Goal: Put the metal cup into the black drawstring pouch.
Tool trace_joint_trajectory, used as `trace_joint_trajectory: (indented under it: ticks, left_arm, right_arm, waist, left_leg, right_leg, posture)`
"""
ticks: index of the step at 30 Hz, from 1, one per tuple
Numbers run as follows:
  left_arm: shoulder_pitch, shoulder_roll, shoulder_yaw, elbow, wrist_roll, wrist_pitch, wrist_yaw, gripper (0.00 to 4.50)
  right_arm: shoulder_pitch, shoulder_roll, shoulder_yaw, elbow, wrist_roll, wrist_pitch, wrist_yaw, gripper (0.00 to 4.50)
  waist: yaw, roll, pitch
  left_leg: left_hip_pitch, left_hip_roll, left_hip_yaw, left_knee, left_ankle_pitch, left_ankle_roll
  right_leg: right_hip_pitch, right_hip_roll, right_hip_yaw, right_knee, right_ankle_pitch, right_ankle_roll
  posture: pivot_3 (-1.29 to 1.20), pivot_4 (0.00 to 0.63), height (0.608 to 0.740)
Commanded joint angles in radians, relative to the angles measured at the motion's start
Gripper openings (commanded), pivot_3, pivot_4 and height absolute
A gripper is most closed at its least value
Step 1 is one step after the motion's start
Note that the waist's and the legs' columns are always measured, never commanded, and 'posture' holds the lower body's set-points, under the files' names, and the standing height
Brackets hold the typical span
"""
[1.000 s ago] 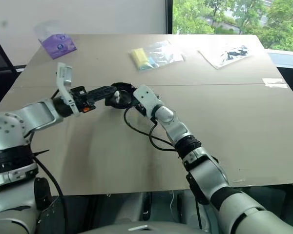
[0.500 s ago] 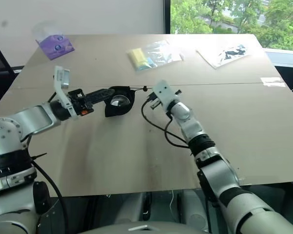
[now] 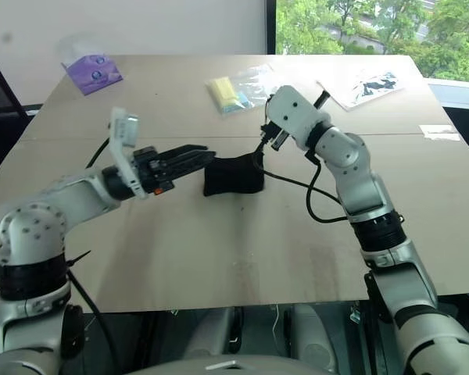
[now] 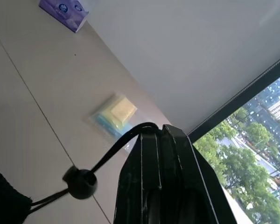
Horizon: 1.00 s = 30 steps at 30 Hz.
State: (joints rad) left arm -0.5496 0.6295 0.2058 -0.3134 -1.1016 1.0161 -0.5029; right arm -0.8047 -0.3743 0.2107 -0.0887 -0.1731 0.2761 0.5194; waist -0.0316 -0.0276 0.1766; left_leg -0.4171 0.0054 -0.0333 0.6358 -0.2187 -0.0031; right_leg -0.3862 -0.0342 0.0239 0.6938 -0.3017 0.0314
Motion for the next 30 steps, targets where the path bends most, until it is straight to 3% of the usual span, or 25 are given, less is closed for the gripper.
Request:
trace_joint_trajectory:
  ticks: [1,5,11,22,26,28,30]
  left_arm:
    - [-0.11,-0.037,-0.05,0.043,0.079,-0.084,-0.037,2.17]
    - [-0.168,-0.066,-0.151,0.135,0.236,-0.189,-0.111,2.17]
    - [-0.218,-0.151,-0.186,0.22,0.328,-0.265,-0.143,2.17]
    - [-0.276,-0.271,-0.179,0.28,0.368,-0.291,-0.165,2.17]
    - [-0.266,-0.294,-0.195,0.278,0.387,-0.29,-0.183,0.97]
    - [-0.264,-0.307,-0.192,0.286,0.394,-0.291,-0.177,0.14]
    - [-0.256,-0.315,-0.198,0.3,0.411,-0.297,-0.18,0.17]
  right_arm:
    - [-0.036,-0.021,0.003,-0.124,0.001,0.065,0.049,0.0]
    - [-0.059,-0.026,0.006,-0.174,-0.001,0.114,0.072,0.0]
    - [-0.074,-0.015,0.016,-0.216,-0.009,0.161,0.079,0.0]
    - [-0.085,0.004,0.023,-0.24,-0.003,0.194,0.081,0.0]
    - [-0.094,0.007,0.02,-0.244,0.001,0.201,0.082,0.0]
    - [-0.095,0.007,0.017,-0.249,0.004,0.208,0.082,0.0]
    - [-0.095,0.009,0.004,-0.258,0.012,0.225,0.077,0.0]
  waist:
    - [0.0,0.0,0.0]
    - [-0.003,0.0,0.0]
    - [-0.004,0.0,0.0]
    - [-0.003,0.0,0.0]
    - [-0.004,0.0,0.0]
    - [-0.003,0.0,0.0]
    - [-0.003,0.0,0.0]
  left_leg:
    - [0.0,0.0,0.0,0.0,0.0,0.0]
    - [0.0,0.0,0.001,0.0,0.0,0.0]
    - [0.0,0.0,0.001,0.0,0.0,0.0]
    - [-0.001,0.0,0.001,0.001,0.0,0.0]
    - [-0.001,0.0,0.001,0.001,0.0,0.0]
    - [-0.001,0.0,0.001,0.001,0.0,0.0]
    - [-0.001,0.0,0.001,0.001,0.0,0.0]
  right_leg:
    - [0.0,0.0,-0.001,0.0,0.0,0.0]
    - [0.0,0.001,-0.002,0.0,0.0,0.0]
    - [0.0,0.001,-0.002,-0.001,0.0,0.0]
    - [0.0,0.001,-0.003,0.0,0.0,0.0]
    - [0.0,0.001,-0.003,0.0,0.0,0.0]
    - [0.0,0.001,-0.003,0.0,0.0,0.0]
    - [0.0,0.001,-0.003,0.0,0.0,0.0]
  posture:
    - [0.0,0.15,0.74]
    - [0.0,0.15,0.74]
    - [0.0,0.15,0.74]
    - [0.0,0.15,0.74]
    - [0.0,0.15,0.74]
    - [0.0,0.15,0.74]
    - [0.0,0.15,0.74]
